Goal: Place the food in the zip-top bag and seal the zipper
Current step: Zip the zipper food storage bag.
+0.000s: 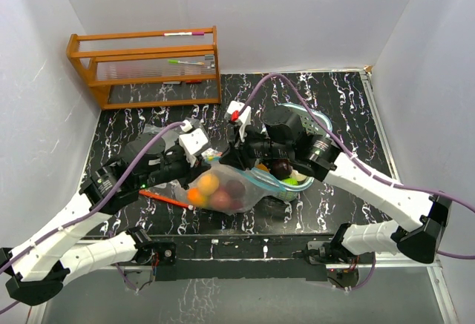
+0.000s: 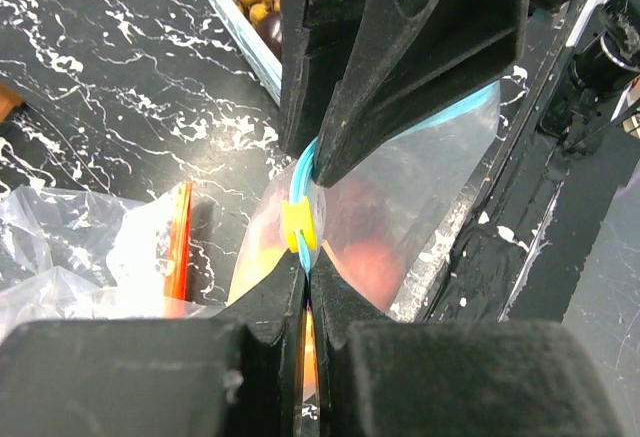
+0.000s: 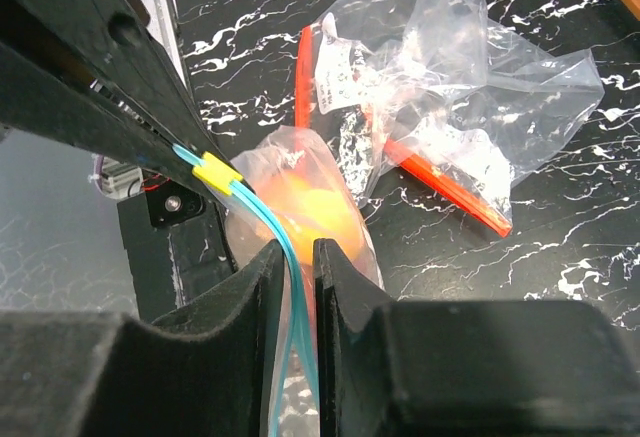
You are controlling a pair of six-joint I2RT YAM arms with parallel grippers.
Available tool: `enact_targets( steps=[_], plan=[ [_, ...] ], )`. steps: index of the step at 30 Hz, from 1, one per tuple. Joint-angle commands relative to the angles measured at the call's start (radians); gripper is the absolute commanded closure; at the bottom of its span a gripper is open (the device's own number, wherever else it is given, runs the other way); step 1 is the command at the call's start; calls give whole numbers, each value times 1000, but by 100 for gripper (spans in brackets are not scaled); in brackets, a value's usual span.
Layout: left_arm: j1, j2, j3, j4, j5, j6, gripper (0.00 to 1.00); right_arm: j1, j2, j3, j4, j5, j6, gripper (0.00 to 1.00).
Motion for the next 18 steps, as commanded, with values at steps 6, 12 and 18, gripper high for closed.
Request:
enact_targets(
  steps=[6, 12, 18],
  plan=[
    [-4, -38, 55, -9, -5, -8, 100, -7, -53, -1, -20, 28, -5, 76],
    [-5, -35, 37, 3, 4, -13, 100, -6, -87, -18, 106, -52, 4, 37],
    [-3, -29, 30, 13, 24, -21, 100, -6, -24, 36, 140, -114, -15, 31]
  ],
)
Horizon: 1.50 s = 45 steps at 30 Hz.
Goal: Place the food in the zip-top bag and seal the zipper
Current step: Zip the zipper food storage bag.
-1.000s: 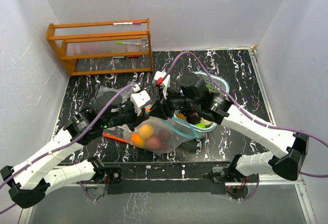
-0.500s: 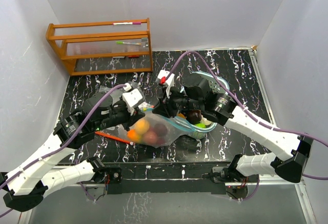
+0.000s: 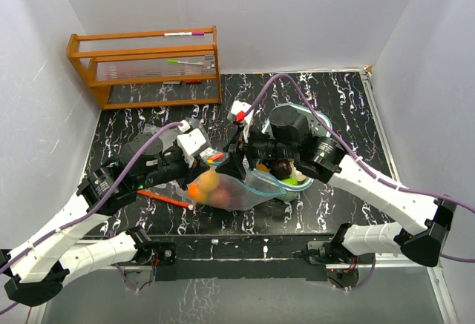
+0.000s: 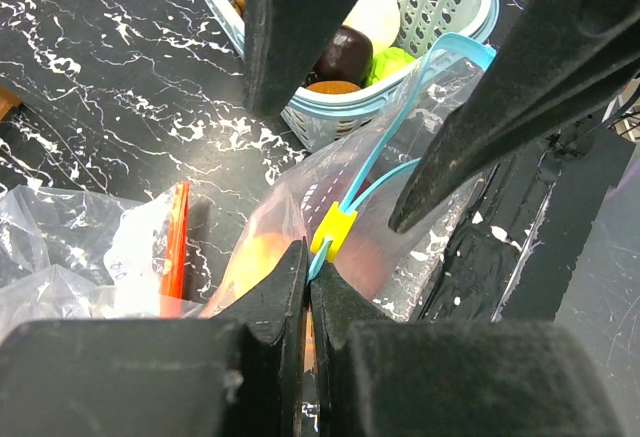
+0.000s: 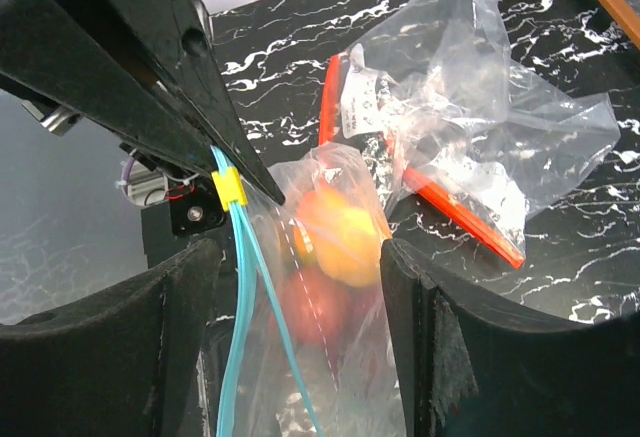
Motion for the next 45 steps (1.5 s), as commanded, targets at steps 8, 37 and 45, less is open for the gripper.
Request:
enact_targets(
  steps=[8, 37, 45],
  plan=[
    [-4, -14, 9, 25, 29, -15, 100, -4, 78, 100, 100, -154, -51, 31],
    [-3, -18, -7, 34, 28, -17, 100, -5, 65, 114, 149, -191, -63, 56],
    [-5, -19, -11, 34, 27, -18, 100, -6, 83, 122, 131, -220, -58, 87]
  ],
)
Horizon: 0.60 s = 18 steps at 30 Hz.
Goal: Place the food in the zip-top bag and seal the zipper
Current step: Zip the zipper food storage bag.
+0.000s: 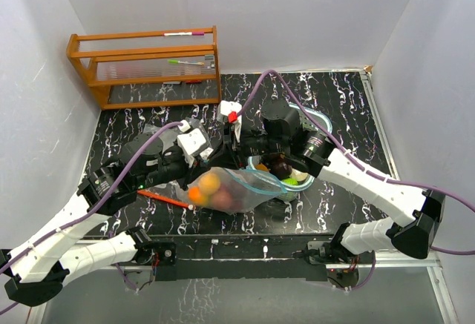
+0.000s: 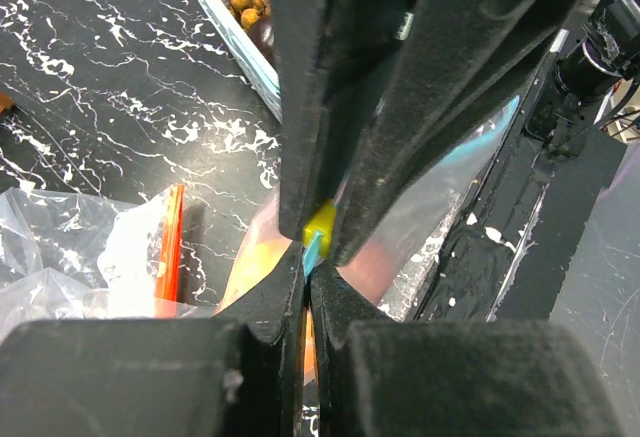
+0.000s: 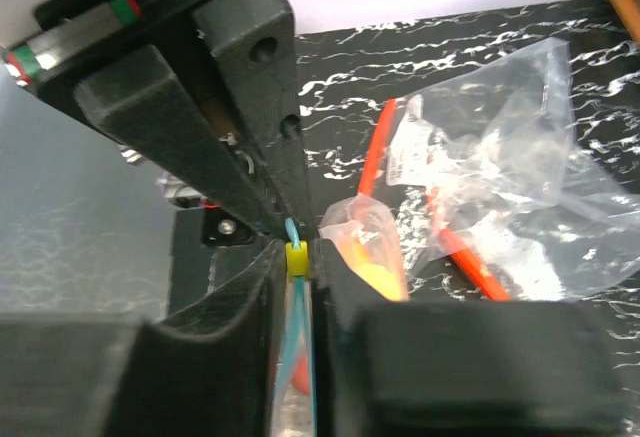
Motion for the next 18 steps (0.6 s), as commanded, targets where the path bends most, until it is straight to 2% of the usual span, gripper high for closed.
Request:
enact_targets(
  steps=[1, 11, 18],
  plan=[
    [-4, -19, -8, 29, 10, -9, 100, -5, -7, 60, 42, -21, 2, 89],
    [-4, -23, -5, 30, 3, -10, 100, -6, -5, 53, 3, 5, 1, 92],
    [-5, -30, 15, 21, -21, -10, 100, -5, -51, 16, -55, 89, -18, 92]
  ],
)
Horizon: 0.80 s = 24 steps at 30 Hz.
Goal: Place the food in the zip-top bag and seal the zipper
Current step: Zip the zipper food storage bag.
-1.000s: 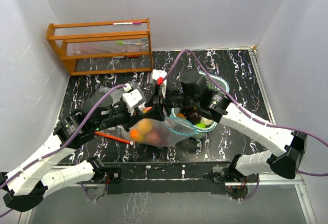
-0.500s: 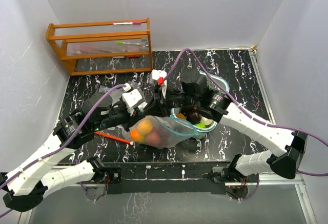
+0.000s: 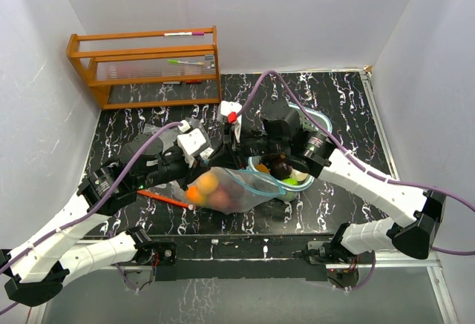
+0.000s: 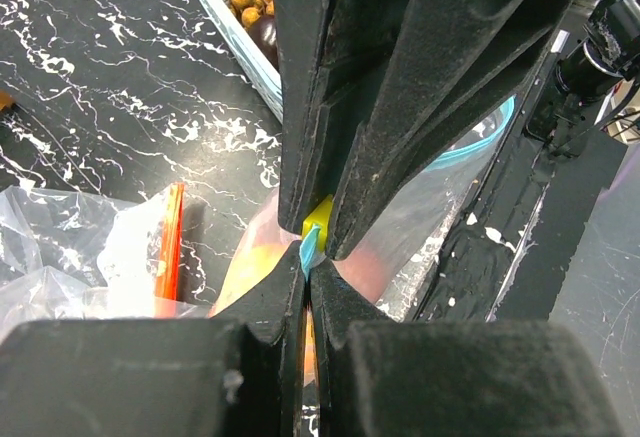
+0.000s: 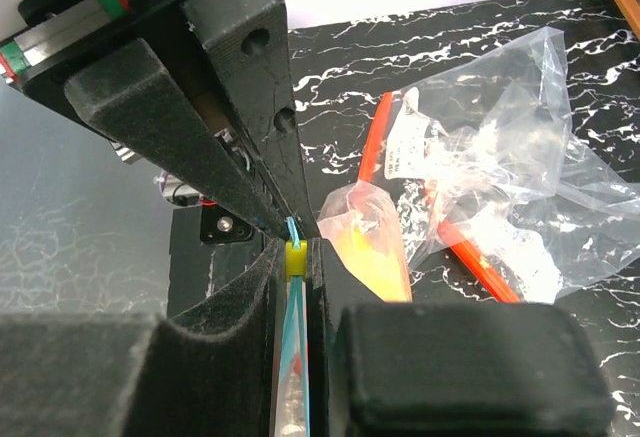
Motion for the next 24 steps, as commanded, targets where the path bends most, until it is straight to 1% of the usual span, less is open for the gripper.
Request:
enact_targets(
  steps=[1, 5, 12, 19, 24],
  plan=[
    [-4, -28, 20, 15, -24, -6, 100, -7, -62, 1, -46, 92, -21, 92],
    [-4, -33, 31, 6, -42, -2, 100, -6, -104, -36, -72, 138, -16, 92],
    [-4, -29, 44, 15, -46, -7, 100, -7, -147, -94, -103, 173, 5, 92],
    [-4, -33, 39, 30, -49, -11, 100, -6, -188, -145, -89, 195, 33, 92],
    [-4, -27, 33, 49, -51, -25, 100, -6, -183, -147, -80, 188, 38, 92]
  ],
)
